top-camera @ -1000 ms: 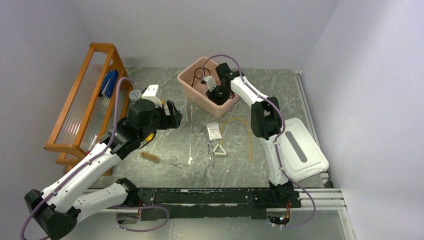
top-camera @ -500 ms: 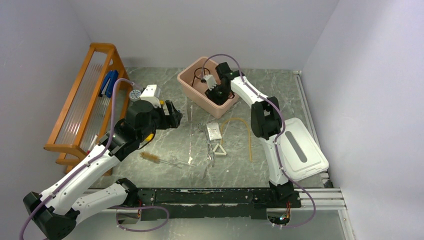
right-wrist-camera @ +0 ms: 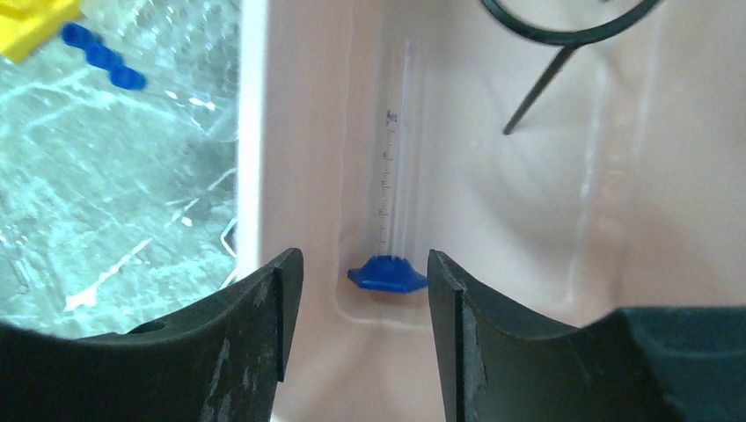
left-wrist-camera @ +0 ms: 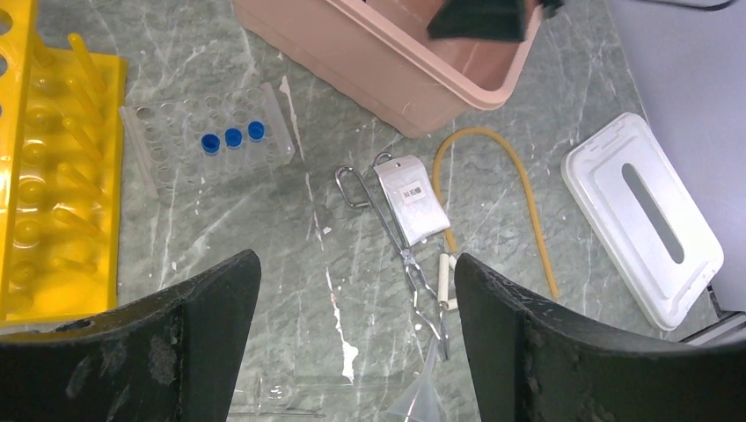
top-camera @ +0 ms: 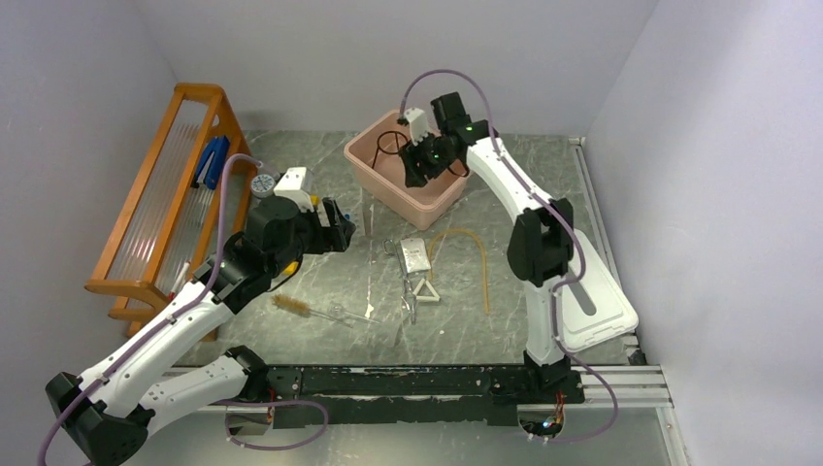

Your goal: Organize the chemistry lab equipment

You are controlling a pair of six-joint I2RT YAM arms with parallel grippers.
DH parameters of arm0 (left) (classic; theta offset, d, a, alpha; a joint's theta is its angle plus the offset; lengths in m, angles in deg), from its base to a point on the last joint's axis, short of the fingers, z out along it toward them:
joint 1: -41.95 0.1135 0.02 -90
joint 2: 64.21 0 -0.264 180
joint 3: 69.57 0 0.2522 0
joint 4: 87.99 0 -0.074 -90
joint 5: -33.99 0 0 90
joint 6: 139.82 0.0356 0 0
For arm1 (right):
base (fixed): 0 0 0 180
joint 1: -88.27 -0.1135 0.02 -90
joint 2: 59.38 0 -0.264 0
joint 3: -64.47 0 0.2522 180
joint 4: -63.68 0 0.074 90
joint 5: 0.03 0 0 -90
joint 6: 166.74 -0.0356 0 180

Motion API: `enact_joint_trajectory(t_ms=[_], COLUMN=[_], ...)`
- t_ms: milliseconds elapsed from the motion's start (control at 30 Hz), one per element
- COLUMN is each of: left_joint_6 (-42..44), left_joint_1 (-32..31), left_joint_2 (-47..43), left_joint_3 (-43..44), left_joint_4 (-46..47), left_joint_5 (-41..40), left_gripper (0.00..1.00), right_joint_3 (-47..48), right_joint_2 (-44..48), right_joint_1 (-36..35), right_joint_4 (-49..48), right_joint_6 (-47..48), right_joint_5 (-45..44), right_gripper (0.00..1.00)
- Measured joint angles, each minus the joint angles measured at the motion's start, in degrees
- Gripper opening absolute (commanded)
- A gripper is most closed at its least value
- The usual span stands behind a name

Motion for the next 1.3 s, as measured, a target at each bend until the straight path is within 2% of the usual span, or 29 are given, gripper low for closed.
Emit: enact_joint_trajectory(t_ms=[133, 300, 533, 767, 867, 1000, 1133, 1300], left_joint_6=[-0.2, -1.4, -3.1, -3.4, -3.4, -3.4, -3.8, -4.5], left_joint_1=[0.0, 0.0, 0.0, 0.0, 0.0, 0.0, 0.0, 0.0], left_joint_2=[-0.2, -0.8, -0.6, 0.6, 0.7, 0.9, 1.0, 1.0], left_joint_3=[-0.5, -2.6, -6.4, -7.6, -7.7, -8.3, -9.0, -9.6], left_joint_4=[-0.5, -0.8, -0.7, 0.6, 1.7, 3.2, 3.9, 4.4], left_joint_5=[0.0, 0.9, 4.4, 8.2, 9.2, 9.9, 10.1, 10.1], left_gripper=[0.87, 0.93, 0.92, 0.89, 0.88, 0.87, 0.87, 0.87], right_joint_3=[-4.8, -13.4, -32.9, -58.1, -67.5, -75.0, -79.6, -81.7], right_joint_2=[8.5, 20.0, 40.0, 58.4, 61.7, 60.7, 59.2, 58.2], right_joint_1=[0.0, -0.1, -3.1, -5.3, -5.3, -6.1, -11.0, -15.3], right_joint_4=[-4.0, -9.6, -15.0, -18.3, -18.7, -19.9, -23.5, -25.2], right_joint_6=[-4.5, -15.2, -31.8, -47.2, -51.1, -56.2, -63.8, -80.6], right_joint_5=[-2.3, -9.7, -21.9, -30.6, -31.0, -29.1, -28.9, -33.1], right_gripper=[0.59, 0.59, 0.59, 0.56, 0.54, 0.53, 0.54, 0.55])
